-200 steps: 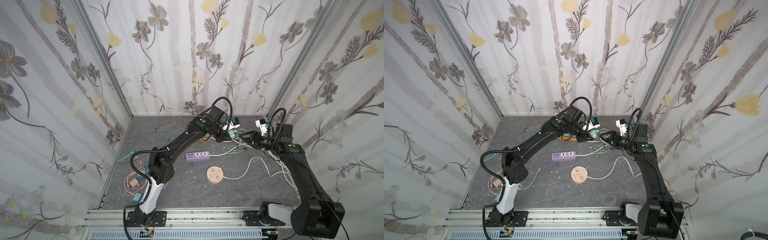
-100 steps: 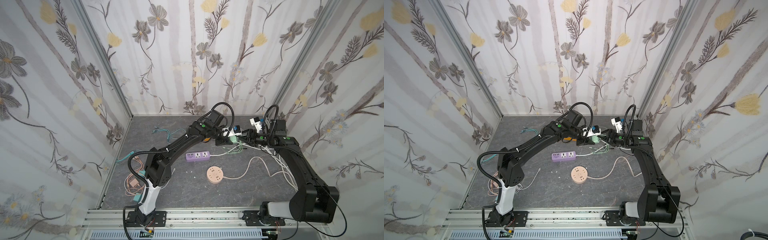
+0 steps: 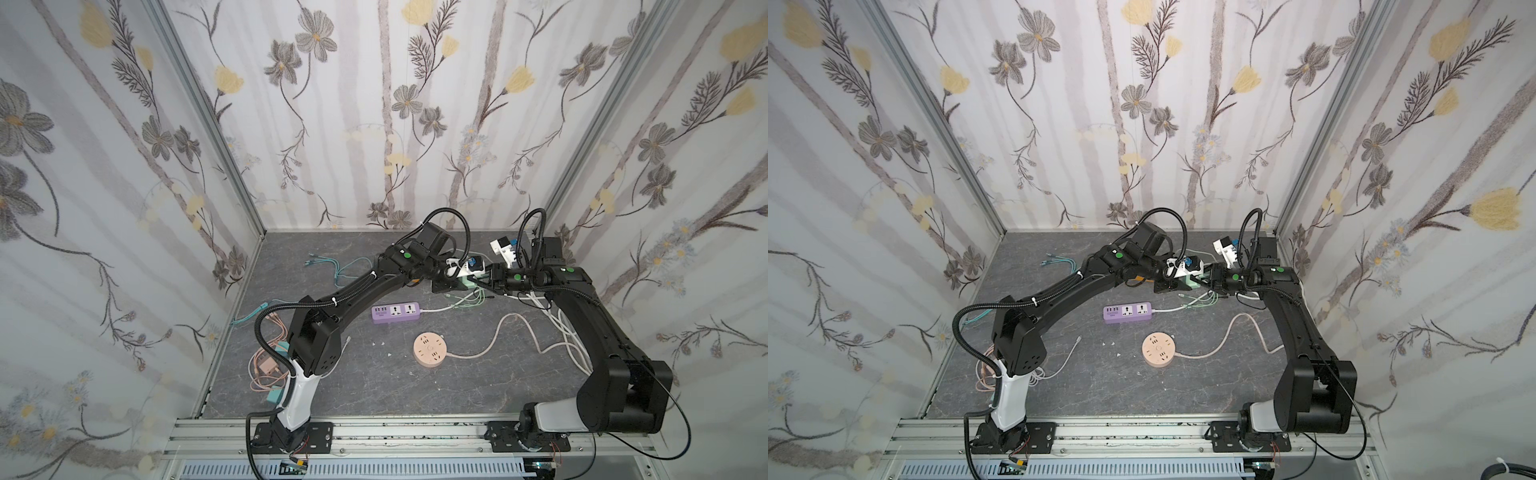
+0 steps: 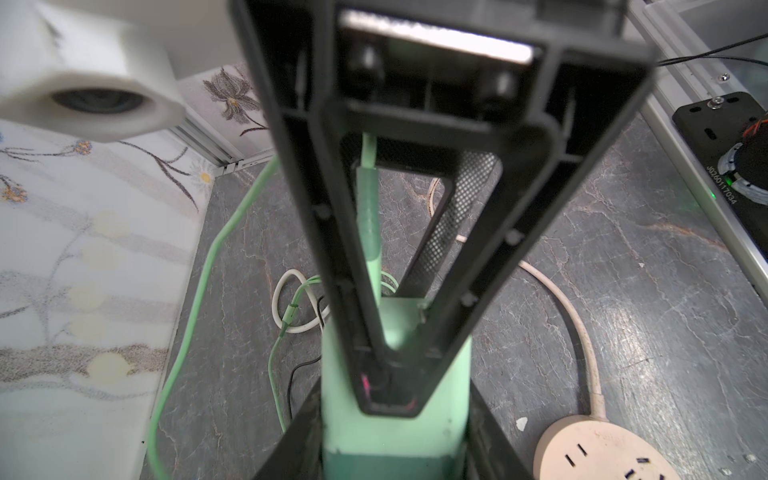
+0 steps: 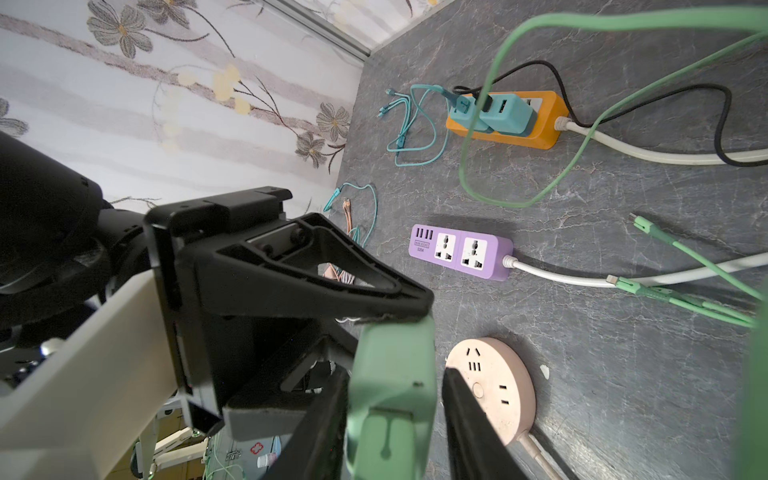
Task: Insert the plug
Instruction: 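Open the left gripper while the right gripper carries the charger over the purple strip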
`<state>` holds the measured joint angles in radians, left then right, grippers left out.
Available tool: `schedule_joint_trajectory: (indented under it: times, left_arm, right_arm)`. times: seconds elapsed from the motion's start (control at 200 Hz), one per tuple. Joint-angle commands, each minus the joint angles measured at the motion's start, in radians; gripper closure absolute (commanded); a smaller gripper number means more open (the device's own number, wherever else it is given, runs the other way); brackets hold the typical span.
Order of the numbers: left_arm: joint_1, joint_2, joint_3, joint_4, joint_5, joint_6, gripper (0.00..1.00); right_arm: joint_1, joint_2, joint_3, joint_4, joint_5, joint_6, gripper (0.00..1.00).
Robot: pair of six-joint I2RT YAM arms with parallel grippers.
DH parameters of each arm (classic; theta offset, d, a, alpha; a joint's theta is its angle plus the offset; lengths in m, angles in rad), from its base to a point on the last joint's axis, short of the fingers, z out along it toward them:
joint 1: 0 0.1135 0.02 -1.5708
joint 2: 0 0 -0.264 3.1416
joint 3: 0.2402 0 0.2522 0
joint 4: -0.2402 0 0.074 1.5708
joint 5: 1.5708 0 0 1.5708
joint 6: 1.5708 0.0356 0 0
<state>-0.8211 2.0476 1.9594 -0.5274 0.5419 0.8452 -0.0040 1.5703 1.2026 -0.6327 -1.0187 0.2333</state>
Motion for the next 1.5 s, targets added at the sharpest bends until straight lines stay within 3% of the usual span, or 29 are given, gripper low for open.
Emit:
schedule_joint_trajectory:
  times: [0.0, 0.2, 0.255, 0.31, 0.34, 0.525, 0.665, 0.819, 0.954, 1.174, 1.304, 1.494]
  left_arm:
    - [-0.001, -0.014, -0.007, 0.039, 0.011, 0.021, 1.00]
    - [-0.001, -0.027, -0.032, 0.072, -0.004, -0.011, 0.97]
    - [0.000, -0.043, -0.059, 0.105, -0.017, -0.038, 0.82]
    - [0.005, -0.066, -0.093, 0.142, -0.029, -0.070, 0.48]
    - [0.009, -0.083, -0.117, 0.169, -0.034, -0.098, 0.37]
    - [0.074, -0.258, -0.396, 0.441, -0.017, -0.334, 0.01]
    - [0.148, -0.419, -0.688, 0.697, -0.042, -0.530, 0.00]
    - [0.198, -0.560, -0.932, 0.861, -0.196, -0.694, 0.00]
    - [0.211, -0.634, -1.040, 0.861, -0.372, -0.780, 0.00]
    - [0.218, -0.684, -1.116, 0.784, -0.584, -0.865, 0.00]
    - [0.235, -0.685, -1.117, 0.719, -0.556, -0.904, 0.00]
    - [0.235, -0.597, -1.096, 0.710, -0.390, -0.931, 0.00]
  right_arm:
    - [0.013, 0.006, 0.009, 0.005, -0.020, -0.034, 0.70]
    - [0.024, -0.022, 0.006, 0.024, -0.006, -0.051, 1.00]
    - [0.025, -0.030, 0.004, 0.034, -0.003, -0.056, 1.00]
    - [0.029, -0.036, 0.002, 0.041, -0.003, -0.071, 1.00]
    - [0.033, -0.038, 0.003, 0.040, 0.001, -0.083, 1.00]
    - [0.087, -0.057, -0.011, 0.098, 0.075, -0.220, 1.00]
    - [0.136, -0.064, -0.044, 0.202, 0.101, -0.403, 0.96]
    - [0.203, -0.029, -0.026, 0.164, 0.142, -0.715, 0.92]
    - [0.266, 0.025, 0.005, 0.073, 0.204, -0.990, 0.93]
    - [0.348, 0.179, 0.138, -0.112, 0.375, -1.213, 0.93]
    - [0.418, 0.282, 0.248, -0.271, 0.530, -1.314, 0.93]
    - [0.471, 0.353, 0.343, -0.362, 0.559, -1.354, 0.93]
